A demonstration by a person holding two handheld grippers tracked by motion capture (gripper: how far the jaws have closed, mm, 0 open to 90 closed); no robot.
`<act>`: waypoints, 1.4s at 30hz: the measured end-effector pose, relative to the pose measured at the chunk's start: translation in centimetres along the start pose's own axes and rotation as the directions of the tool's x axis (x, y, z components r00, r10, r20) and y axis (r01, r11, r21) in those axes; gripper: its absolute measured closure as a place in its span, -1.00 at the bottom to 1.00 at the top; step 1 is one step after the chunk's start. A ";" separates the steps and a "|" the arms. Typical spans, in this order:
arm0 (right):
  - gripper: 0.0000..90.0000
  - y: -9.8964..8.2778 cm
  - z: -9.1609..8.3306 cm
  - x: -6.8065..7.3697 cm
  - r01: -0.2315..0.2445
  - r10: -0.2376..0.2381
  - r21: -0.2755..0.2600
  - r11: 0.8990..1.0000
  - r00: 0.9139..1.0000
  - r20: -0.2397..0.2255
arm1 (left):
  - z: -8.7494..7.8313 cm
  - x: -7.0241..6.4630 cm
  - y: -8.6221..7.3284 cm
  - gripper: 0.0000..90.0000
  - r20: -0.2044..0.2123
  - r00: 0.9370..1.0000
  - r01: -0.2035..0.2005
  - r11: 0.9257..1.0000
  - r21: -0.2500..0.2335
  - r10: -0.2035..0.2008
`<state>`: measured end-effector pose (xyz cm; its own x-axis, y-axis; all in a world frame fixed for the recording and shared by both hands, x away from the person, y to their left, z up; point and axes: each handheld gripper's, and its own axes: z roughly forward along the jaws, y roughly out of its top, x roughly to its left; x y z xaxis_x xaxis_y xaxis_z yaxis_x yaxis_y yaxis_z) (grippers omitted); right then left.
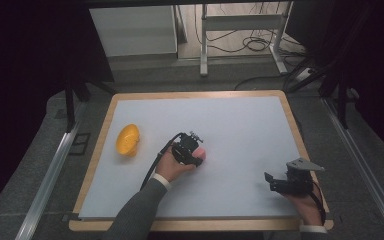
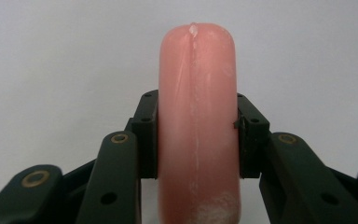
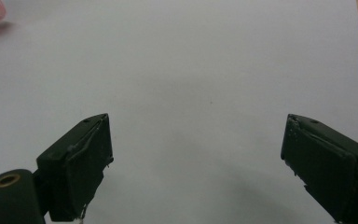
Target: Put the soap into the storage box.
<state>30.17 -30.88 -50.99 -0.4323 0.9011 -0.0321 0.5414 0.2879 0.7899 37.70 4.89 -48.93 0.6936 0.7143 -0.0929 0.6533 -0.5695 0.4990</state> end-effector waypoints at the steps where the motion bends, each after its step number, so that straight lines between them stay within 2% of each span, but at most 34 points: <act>1: -0.81 0.0 0.0 0.0 0.000 0.000 0.000 1.000 1.000 0.001 | -0.2 0.1 -0.1 0.34 0.003 1.000 0.003 1.000 -0.006 -0.003; 9: -0.81 0.0 0.0 0.1 0.008 -0.008 -0.004 1.000 1.000 -0.004 | -1.5 0.4 -0.4 0.34 0.001 1.000 0.005 0.999 -0.034 -0.005; 42: -0.81 0.0 0.1 0.0 0.006 -0.006 0.004 1.000 1.000 0.006 | -5.1 3.4 -2.2 0.34 -0.035 0.998 0.050 0.995 -0.082 -0.053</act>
<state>30.23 -30.88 -51.06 -0.4313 0.9013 -0.0402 0.5422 0.2945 0.7870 37.10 10.60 -45.96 0.6467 0.7576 -0.0886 0.6600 -0.4975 0.5630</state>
